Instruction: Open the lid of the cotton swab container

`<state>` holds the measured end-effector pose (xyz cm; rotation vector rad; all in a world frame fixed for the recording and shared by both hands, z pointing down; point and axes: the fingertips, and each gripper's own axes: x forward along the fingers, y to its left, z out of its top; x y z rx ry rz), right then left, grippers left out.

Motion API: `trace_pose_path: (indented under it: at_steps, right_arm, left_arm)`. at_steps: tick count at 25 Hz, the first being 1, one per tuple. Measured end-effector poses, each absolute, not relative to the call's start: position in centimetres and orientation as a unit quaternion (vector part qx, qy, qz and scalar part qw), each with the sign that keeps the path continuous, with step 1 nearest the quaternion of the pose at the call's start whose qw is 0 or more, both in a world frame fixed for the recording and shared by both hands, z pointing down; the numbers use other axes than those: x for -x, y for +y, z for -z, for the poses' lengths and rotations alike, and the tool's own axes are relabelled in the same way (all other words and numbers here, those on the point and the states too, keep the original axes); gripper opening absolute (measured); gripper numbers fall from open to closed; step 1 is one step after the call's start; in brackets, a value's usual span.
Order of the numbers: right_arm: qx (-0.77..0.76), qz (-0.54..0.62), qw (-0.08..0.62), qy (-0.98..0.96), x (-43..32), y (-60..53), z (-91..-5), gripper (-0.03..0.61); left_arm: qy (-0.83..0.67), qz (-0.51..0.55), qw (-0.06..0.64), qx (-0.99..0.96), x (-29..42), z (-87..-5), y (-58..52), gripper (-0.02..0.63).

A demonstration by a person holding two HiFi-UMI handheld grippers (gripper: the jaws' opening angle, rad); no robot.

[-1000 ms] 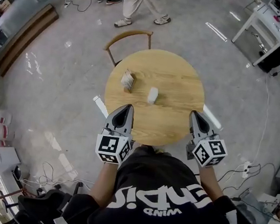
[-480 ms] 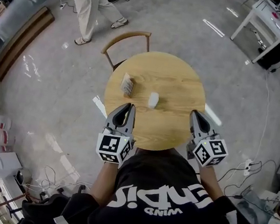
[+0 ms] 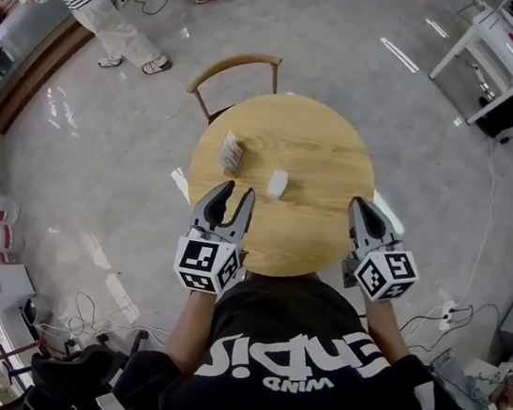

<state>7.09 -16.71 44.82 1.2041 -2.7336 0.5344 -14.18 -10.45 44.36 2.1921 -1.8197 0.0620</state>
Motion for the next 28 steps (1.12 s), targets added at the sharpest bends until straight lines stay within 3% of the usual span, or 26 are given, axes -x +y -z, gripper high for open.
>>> trace_pose_path:
  at_steps: [8,28]
  right_arm:
    - [-0.386,-0.171,0.057,-0.905,-7.1,-18.0,-44.8,0.002]
    - [-0.395,-0.175,0.061,-0.9,-7.9,-18.0,-45.4,0.002]
  left_arm:
    - [-0.639,-0.018,0.148,-0.754,13.9,-44.9,-11.9,0.267]
    - [-0.623,-0.077,0.169,-0.759,12.1,-52.3,-14.1,0.273]
